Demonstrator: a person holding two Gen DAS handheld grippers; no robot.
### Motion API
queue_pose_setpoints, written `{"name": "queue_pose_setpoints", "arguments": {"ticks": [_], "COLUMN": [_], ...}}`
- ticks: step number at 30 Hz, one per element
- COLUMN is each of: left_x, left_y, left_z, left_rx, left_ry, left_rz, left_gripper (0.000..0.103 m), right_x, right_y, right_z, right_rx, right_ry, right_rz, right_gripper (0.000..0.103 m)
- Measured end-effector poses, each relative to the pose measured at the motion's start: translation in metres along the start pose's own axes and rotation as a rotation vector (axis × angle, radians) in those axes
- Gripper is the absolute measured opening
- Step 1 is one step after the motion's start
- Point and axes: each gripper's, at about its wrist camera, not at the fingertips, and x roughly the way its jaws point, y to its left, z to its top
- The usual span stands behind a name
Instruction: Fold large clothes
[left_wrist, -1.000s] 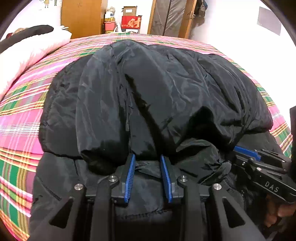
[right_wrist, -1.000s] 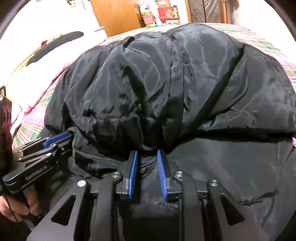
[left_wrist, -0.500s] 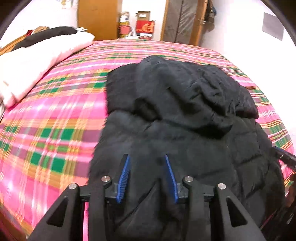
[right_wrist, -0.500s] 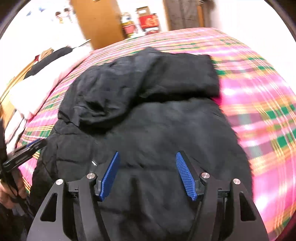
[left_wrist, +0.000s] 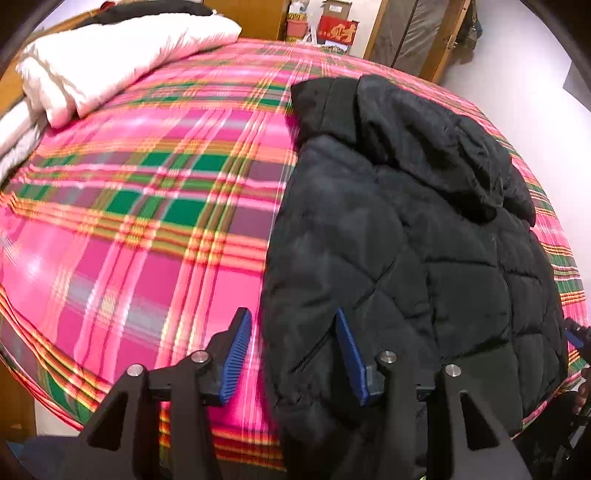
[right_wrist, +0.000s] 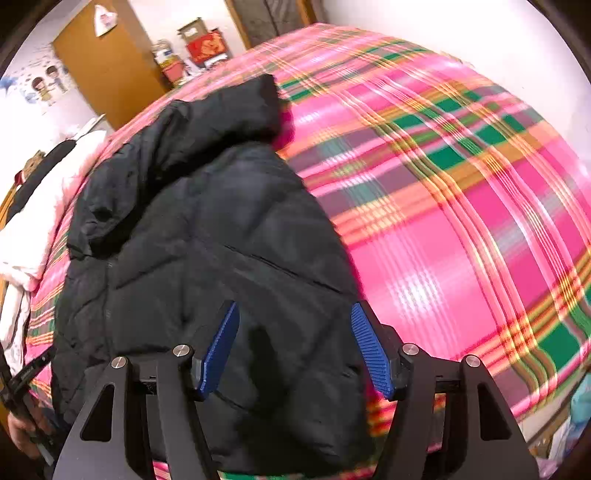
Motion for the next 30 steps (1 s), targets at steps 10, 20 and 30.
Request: {"name": "queue_pose_setpoints", "arguments": {"ticks": [10, 20, 30], "left_x": [0.008, 0.011, -0.082], "left_y": [-0.001, -0.026, -0.015], "left_z": [-0.024, -0.034, -0.011], "left_rx": [-0.052, 0.030, 0.000], "left_ry": [0.071, 0.116, -0.067], "left_rz": [-0.081, -0.065, -0.175], "left_gripper": [0.060, 0.044, 0.015], "right_x": [0.019, 0.020, -0.063], "right_y": [0.002, -0.001, 0.003], "right_z": [-0.022, -0.025, -0.027], "right_rx": [0.033, 0.047, -0.011], "right_ry": [0.129, 0.186, 0.065], "right_rz": [0.050, 0.088, 0.238], "right_gripper": [0.066, 0.024, 0.012]}}
